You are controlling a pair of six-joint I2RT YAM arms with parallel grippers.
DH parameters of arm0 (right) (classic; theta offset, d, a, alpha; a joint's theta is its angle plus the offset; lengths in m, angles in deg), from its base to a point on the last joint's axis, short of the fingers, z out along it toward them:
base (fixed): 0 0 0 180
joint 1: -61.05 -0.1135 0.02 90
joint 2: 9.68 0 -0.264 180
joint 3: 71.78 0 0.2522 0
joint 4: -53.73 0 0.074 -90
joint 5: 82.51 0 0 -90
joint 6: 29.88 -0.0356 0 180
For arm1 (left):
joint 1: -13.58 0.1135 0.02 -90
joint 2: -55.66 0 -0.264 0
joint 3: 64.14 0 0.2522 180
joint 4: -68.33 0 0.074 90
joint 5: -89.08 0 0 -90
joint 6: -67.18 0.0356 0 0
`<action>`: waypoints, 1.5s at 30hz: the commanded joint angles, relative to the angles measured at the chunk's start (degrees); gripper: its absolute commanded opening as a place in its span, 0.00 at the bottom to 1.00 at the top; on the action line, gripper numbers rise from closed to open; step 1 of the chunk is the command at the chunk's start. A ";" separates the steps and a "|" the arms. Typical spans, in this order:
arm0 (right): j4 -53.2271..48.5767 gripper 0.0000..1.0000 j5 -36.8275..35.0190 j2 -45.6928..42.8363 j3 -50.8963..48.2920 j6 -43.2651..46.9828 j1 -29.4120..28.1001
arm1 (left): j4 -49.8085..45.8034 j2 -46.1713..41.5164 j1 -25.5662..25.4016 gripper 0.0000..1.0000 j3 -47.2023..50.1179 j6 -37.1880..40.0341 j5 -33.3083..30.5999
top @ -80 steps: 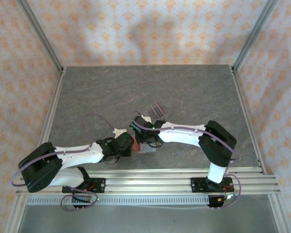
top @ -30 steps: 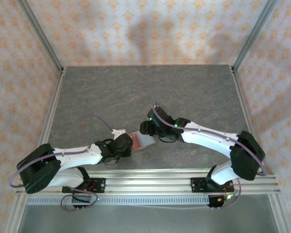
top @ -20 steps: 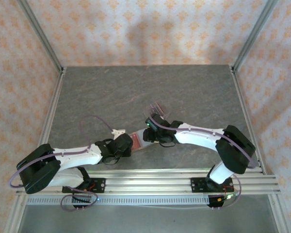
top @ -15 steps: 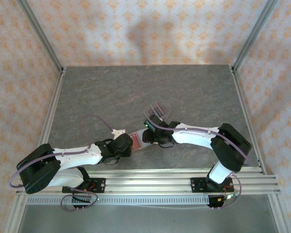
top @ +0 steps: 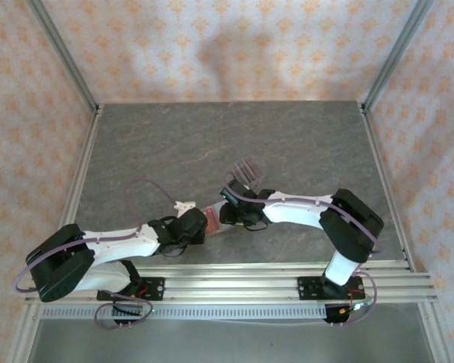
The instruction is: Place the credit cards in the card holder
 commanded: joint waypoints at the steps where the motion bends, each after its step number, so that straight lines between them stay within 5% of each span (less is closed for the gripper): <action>1: -1.00 0.49 -1.48 -0.44 2.28 -0.30 -0.71 | 1.89 2.02 -0.73 0.27 1.37 -0.99 1.97; 16: -8.55 0.57 -10.21 0.30 6.27 0.85 -2.42 | 2.53 2.37 -0.72 0.27 1.72 -1.19 2.15; 38: -10.93 0.50 -12.76 9.17 10.30 0.77 -3.74 | 2.71 2.20 -0.71 0.27 2.07 -1.25 1.97; 45: -9.33 0.39 -12.24 12.24 10.25 -1.13 -4.99 | 2.99 2.60 -0.74 0.27 1.98 -1.16 2.10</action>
